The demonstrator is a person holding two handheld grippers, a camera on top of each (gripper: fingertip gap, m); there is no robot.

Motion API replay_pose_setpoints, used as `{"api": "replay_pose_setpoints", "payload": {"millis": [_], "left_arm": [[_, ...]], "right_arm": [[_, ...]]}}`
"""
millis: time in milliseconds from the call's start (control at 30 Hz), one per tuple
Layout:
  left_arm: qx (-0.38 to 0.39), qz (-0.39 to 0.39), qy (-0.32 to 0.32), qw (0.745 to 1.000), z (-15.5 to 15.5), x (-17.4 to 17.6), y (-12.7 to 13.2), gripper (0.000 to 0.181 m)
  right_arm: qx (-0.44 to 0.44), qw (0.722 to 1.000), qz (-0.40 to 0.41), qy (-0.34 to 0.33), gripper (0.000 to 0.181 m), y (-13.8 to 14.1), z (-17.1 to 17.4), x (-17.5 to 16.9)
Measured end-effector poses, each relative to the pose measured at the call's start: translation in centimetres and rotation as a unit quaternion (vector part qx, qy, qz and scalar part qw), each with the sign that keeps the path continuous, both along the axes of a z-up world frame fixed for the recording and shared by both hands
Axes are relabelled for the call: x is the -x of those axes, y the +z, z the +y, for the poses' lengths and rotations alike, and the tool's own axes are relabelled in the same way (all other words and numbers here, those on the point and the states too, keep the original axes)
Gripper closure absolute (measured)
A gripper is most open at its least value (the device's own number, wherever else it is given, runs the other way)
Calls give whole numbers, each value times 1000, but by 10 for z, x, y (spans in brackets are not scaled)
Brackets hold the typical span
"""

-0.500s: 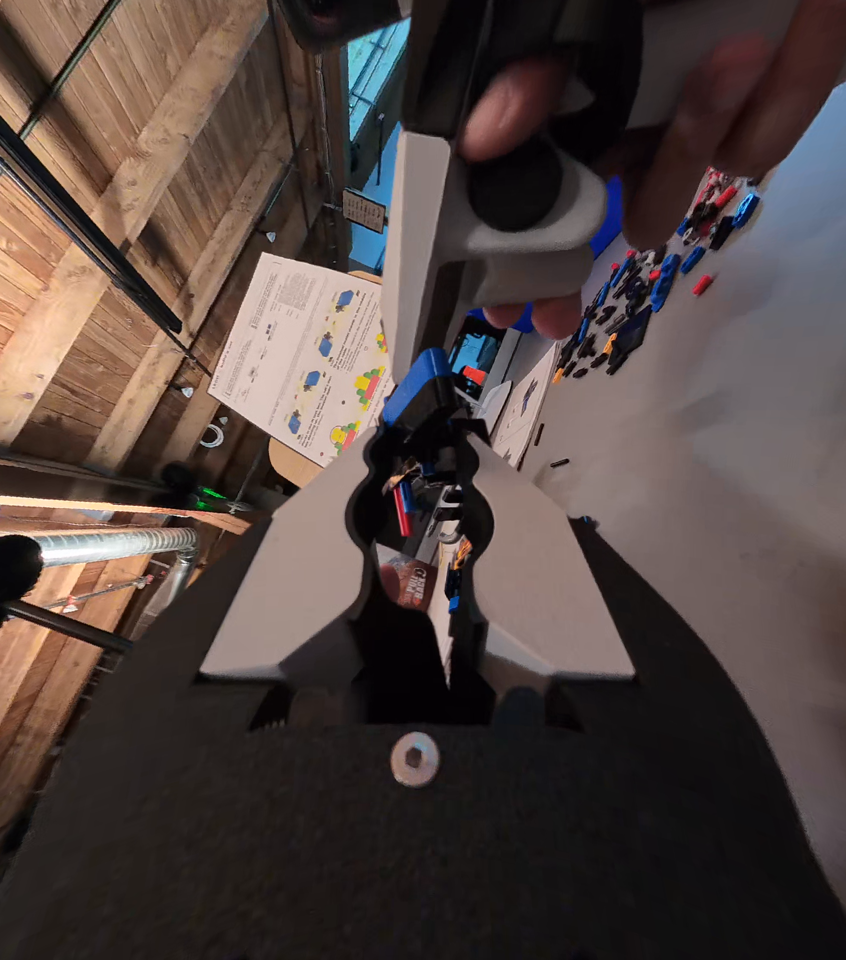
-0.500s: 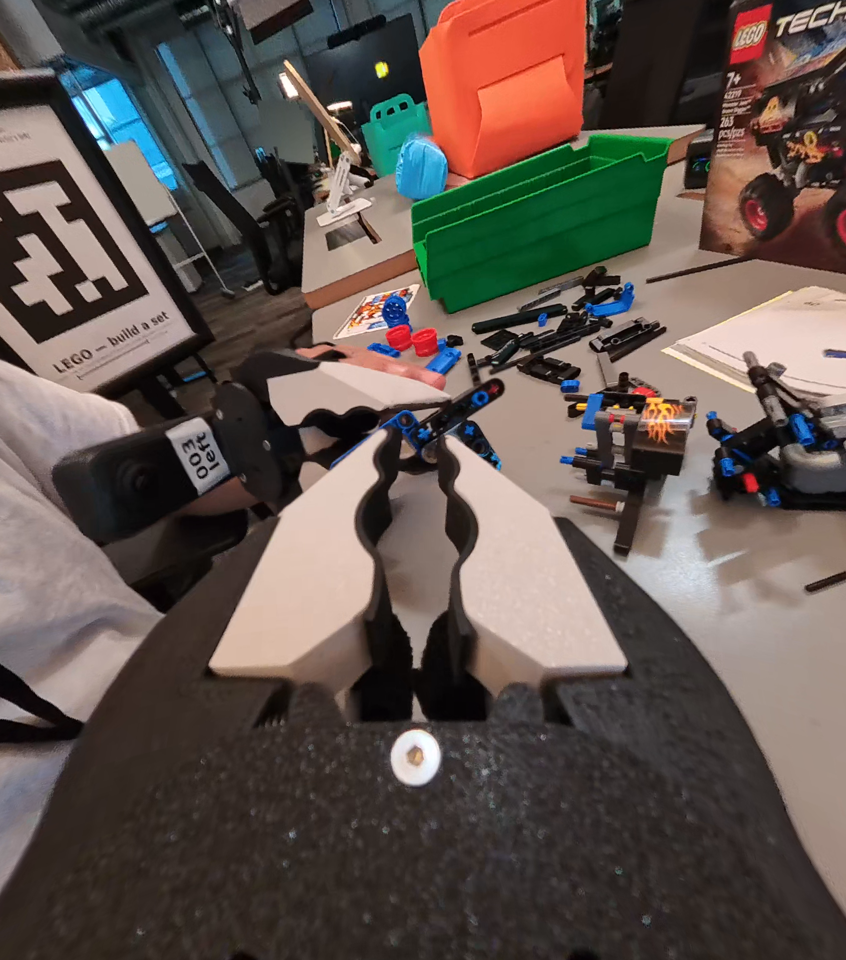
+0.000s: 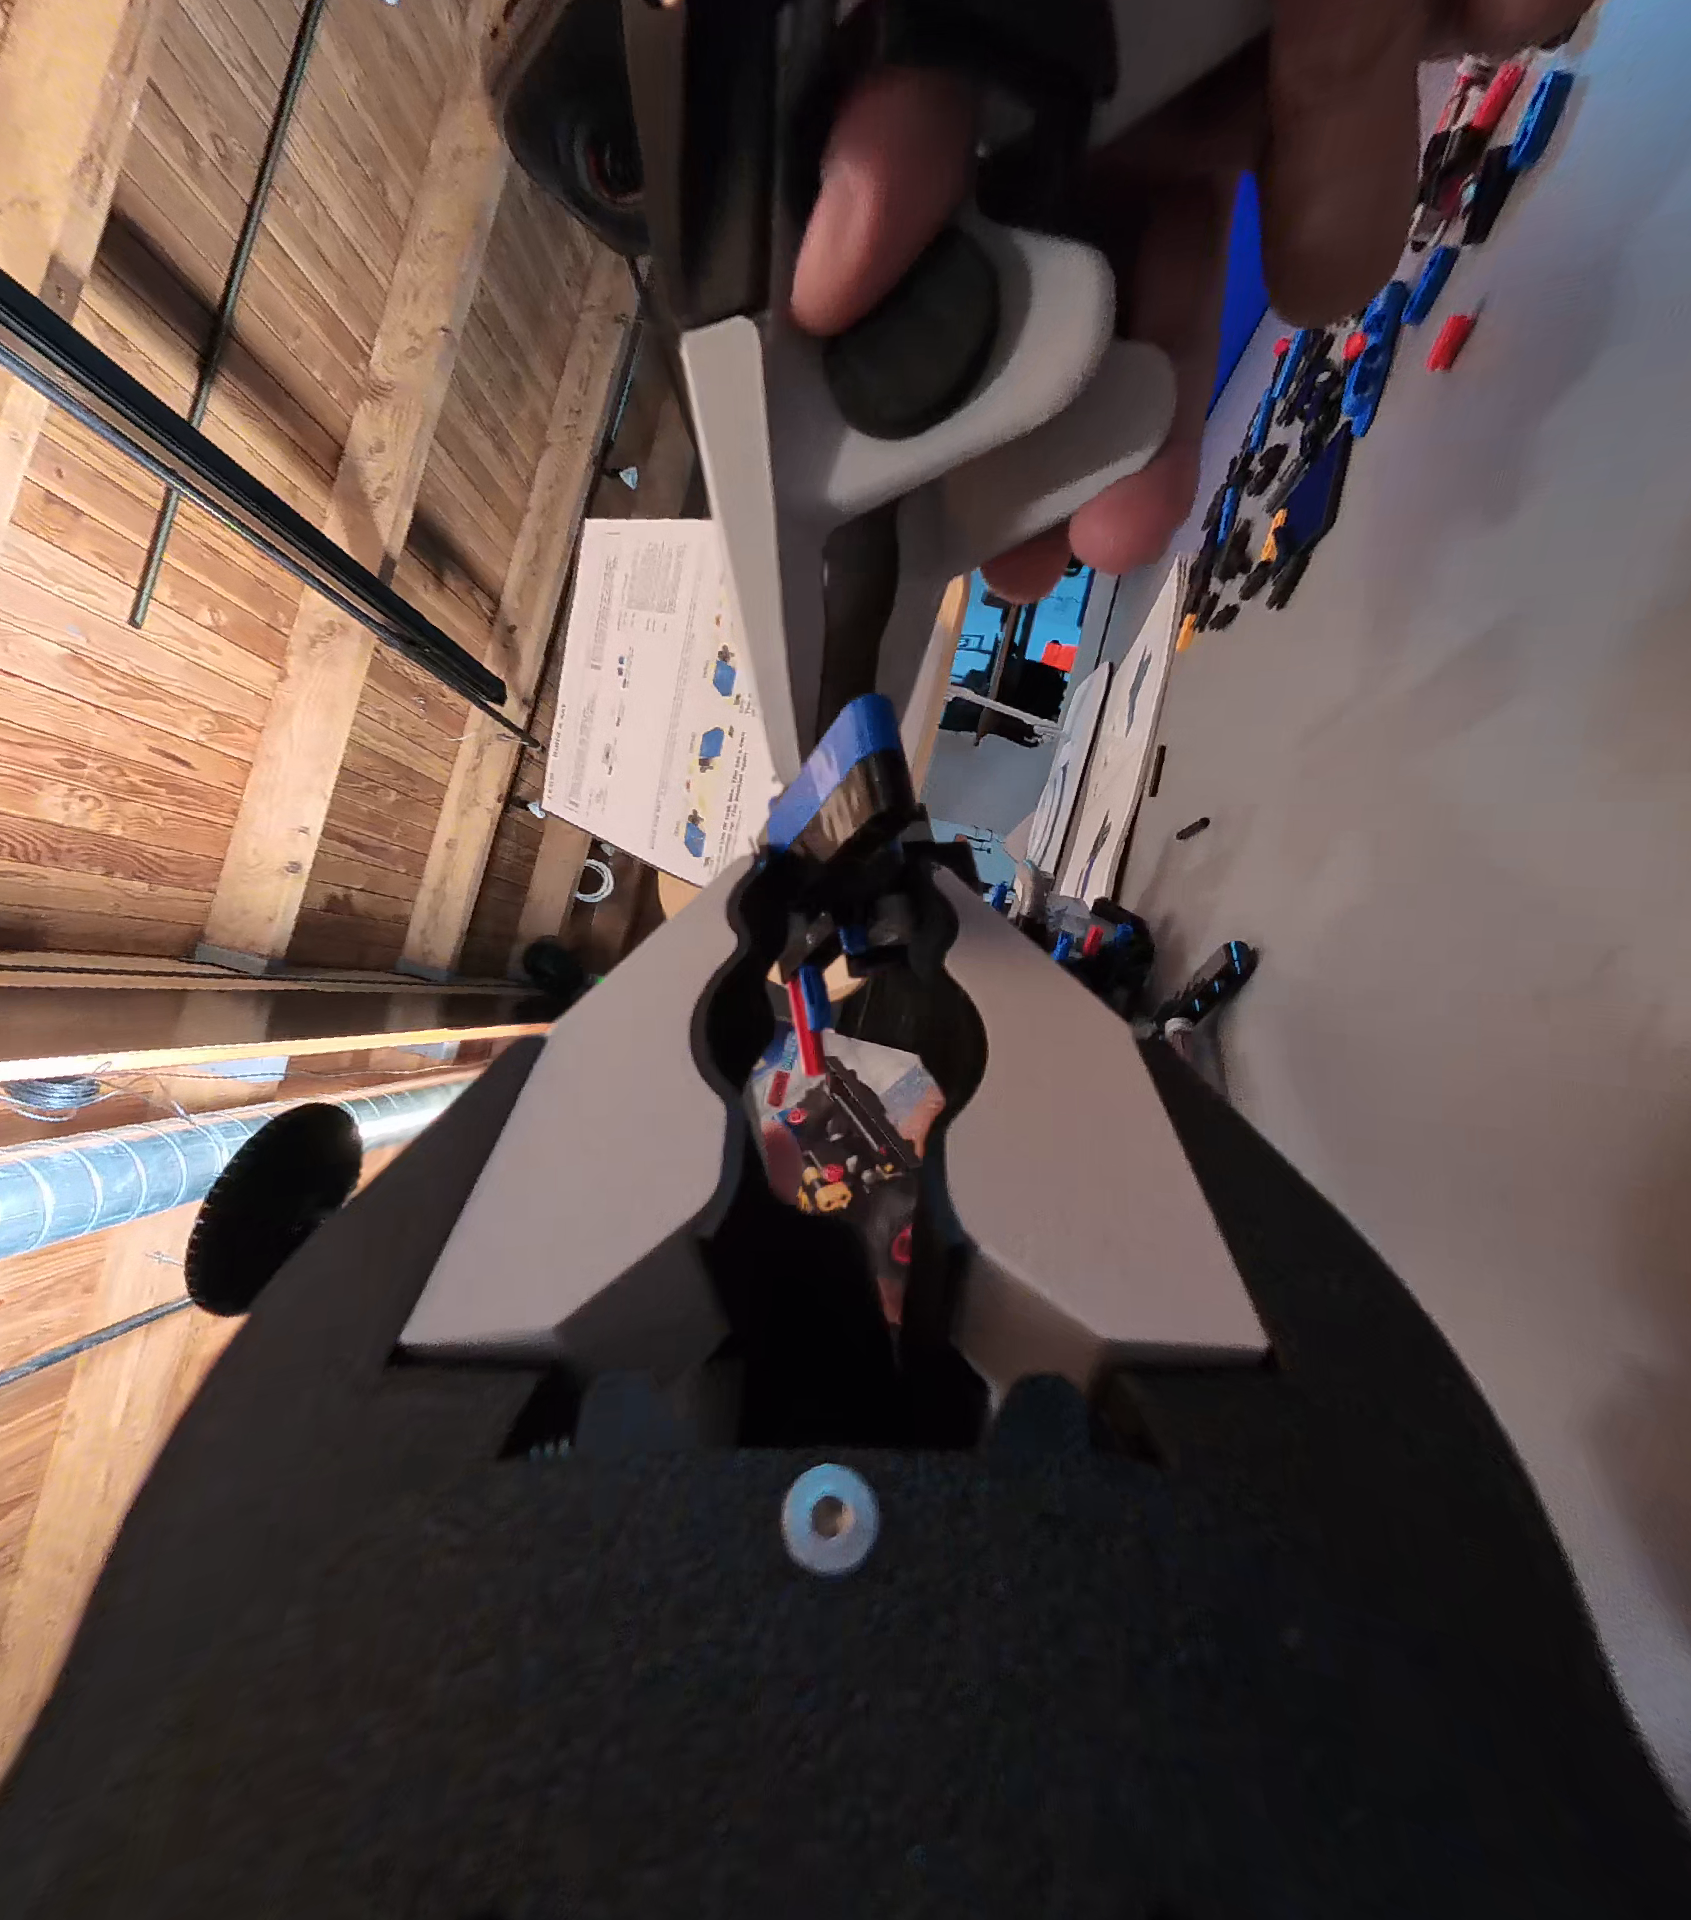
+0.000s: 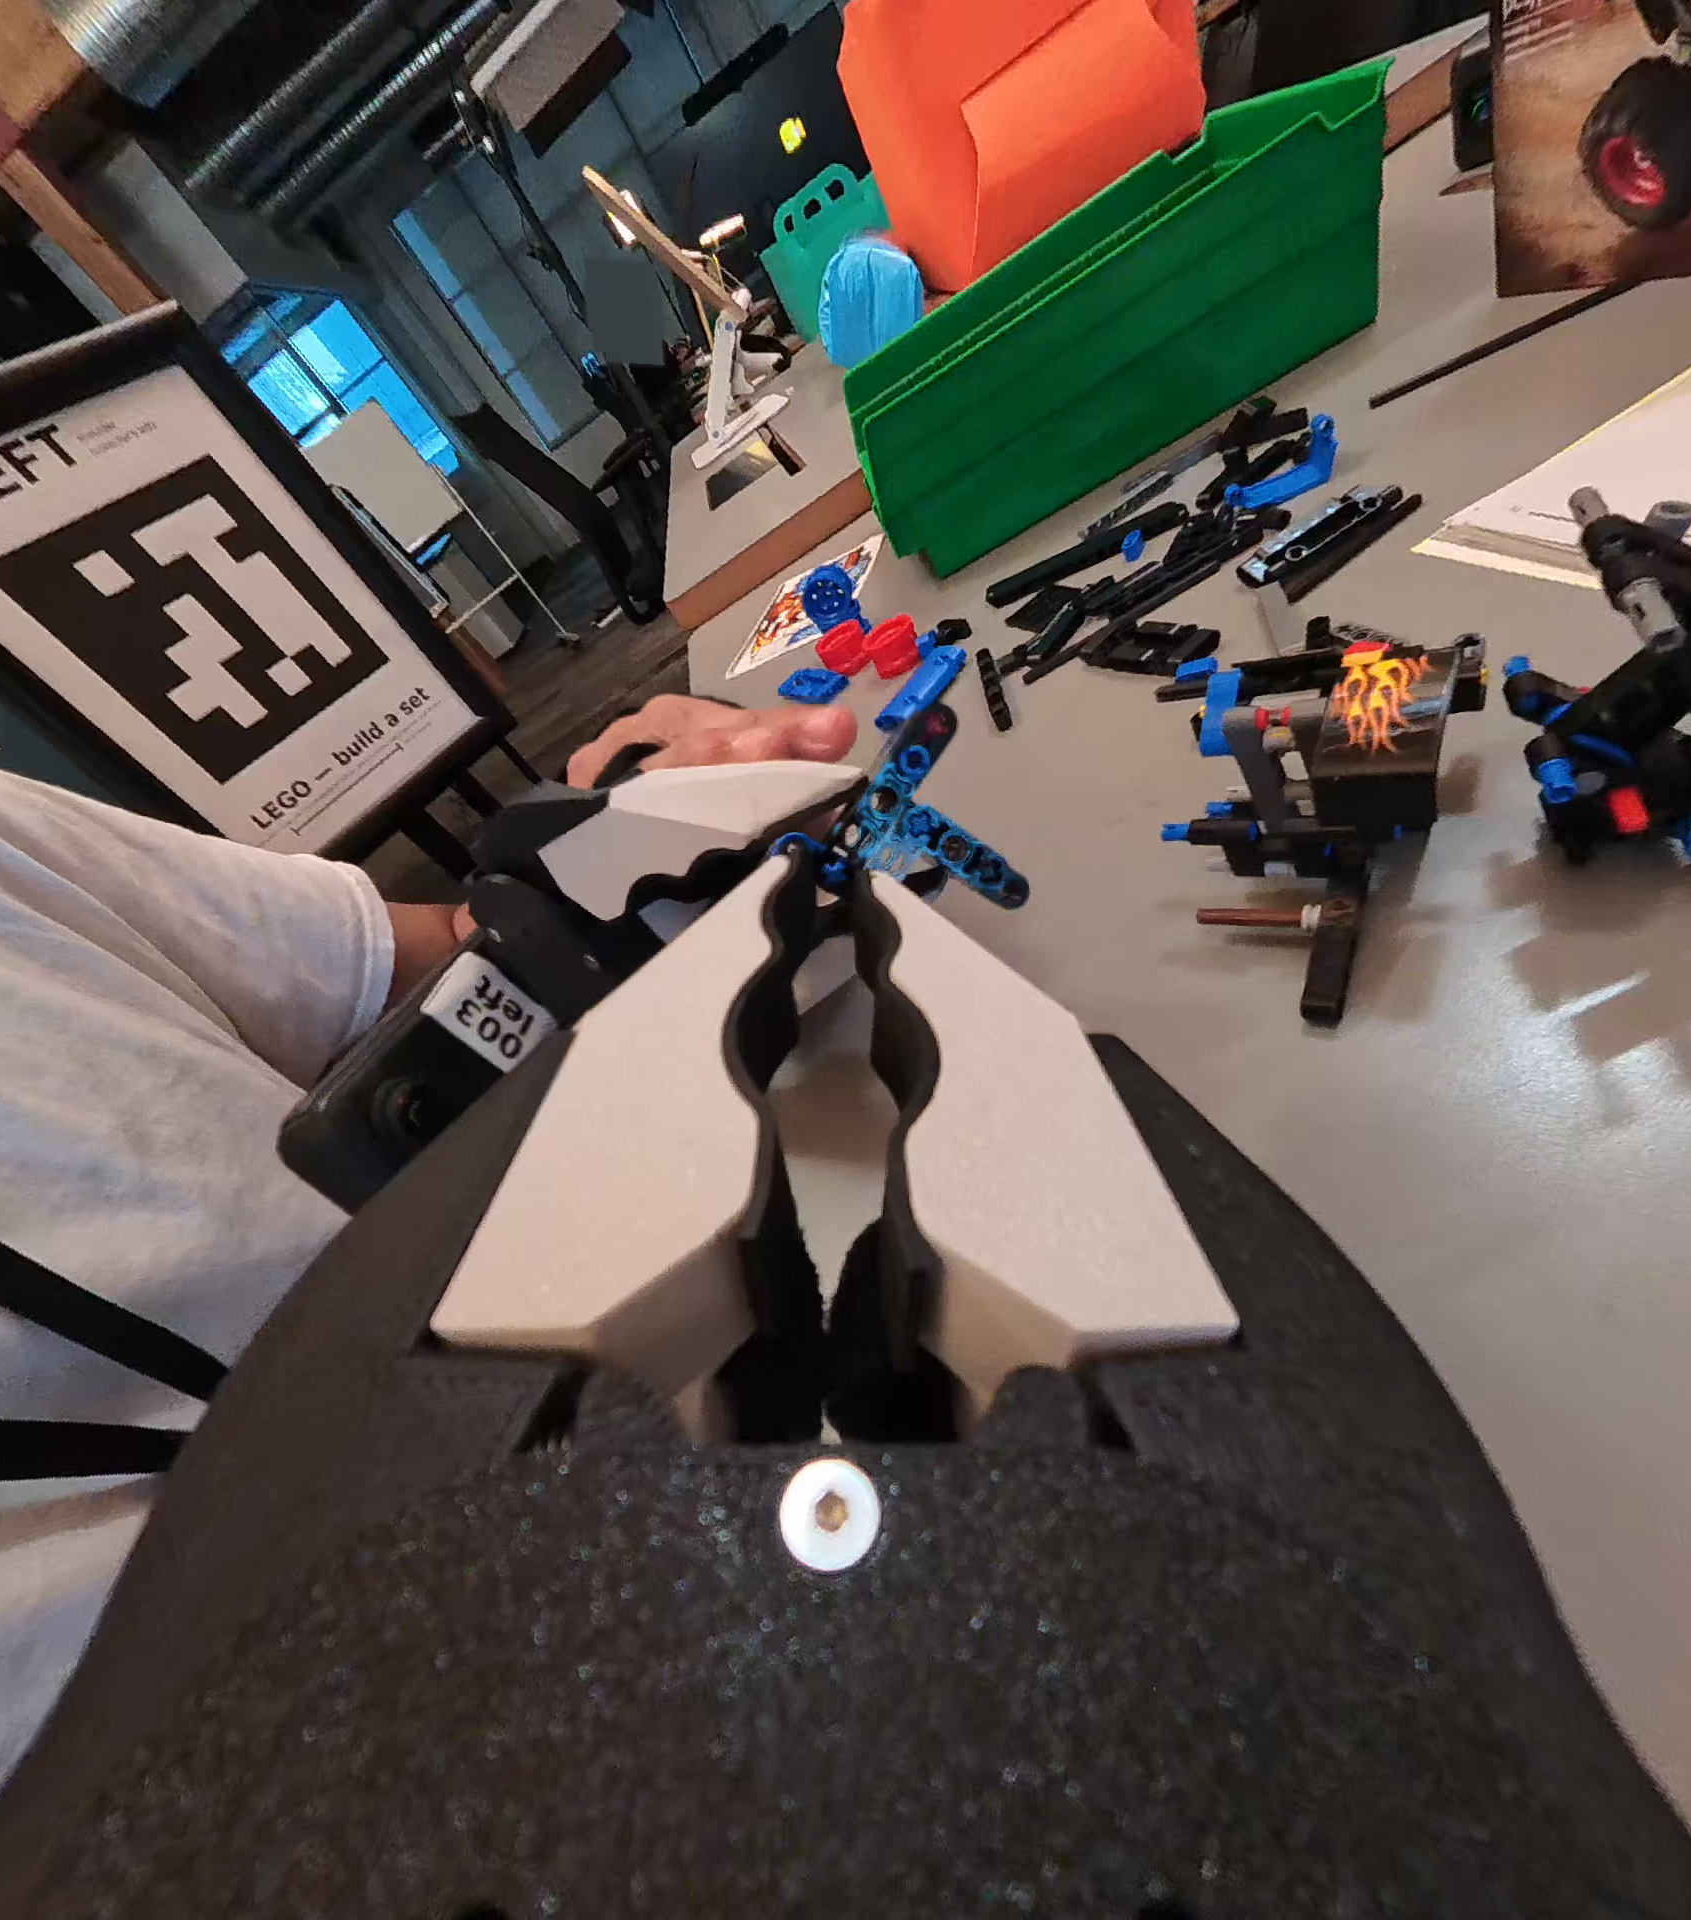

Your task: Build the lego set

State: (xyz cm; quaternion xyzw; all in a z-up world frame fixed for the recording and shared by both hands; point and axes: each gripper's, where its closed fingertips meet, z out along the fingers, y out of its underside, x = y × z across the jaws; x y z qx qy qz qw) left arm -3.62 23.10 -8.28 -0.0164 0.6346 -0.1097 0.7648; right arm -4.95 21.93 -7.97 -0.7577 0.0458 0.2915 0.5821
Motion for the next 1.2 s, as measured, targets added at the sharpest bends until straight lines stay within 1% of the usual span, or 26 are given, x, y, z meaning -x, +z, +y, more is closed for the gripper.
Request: {"api": "replay_pose_setpoints", "payload": {"millis": [133,267,367,500,667,733,767,800,867,967,1033,1067,1100,1200], "left_arm": [[-13,-5,5,1000,-3,-1,-1,162],[-13,4,8,1000,-3,-3,-4,161],[-21,12,15,1000,-3,-4,-9,160],[-1,21,17,1000,-5,-6,-9,161],[66,49,0,997,-5,-7,-8,161],[119,68,-39,990,-5,-5,-2,161],[119,67,-53,989,-6,-4,0,161],[115,74,-66,988,-7,-4,-2,161],[119,83,-82,986,-8,0,-5,160],[142,90,-98,981,-8,3,-3,160],[133,84,-107,982,-11,5,-2,160],[123,87,-111,982,-13,6,-5,160],[108,82,-111,985,-14,6,-7,160],[93,77,-116,986,-17,9,-8,160]], "right_arm": [[14,1000,-19,-1,176,-2,-3,-2],[20,1000,2,4,176,-6,-3,-3],[36,999,-30,-2,176,-12,-3,-5],[34,999,-27,-6,177,-12,-4,-6],[27,999,-22,-2,177,-10,-4,-7],[5,1000,-21,0,177,-2,-3,-6],[-3,1000,-30,9,177,2,-4,-4],[2,998,-69,12,175,0,-6,-4],[-1,982,-189,10,169,-5,-12,-6],[-52,958,-281,7,169,3,-17,-1],[-53,951,-306,14,167,-2,-18,2],[-61,949,-308,11,167,0,-17,3],[-70,950,-302,23,167,2,-18,8],[-73,948,-308,28,173,2,-20,9]]}}
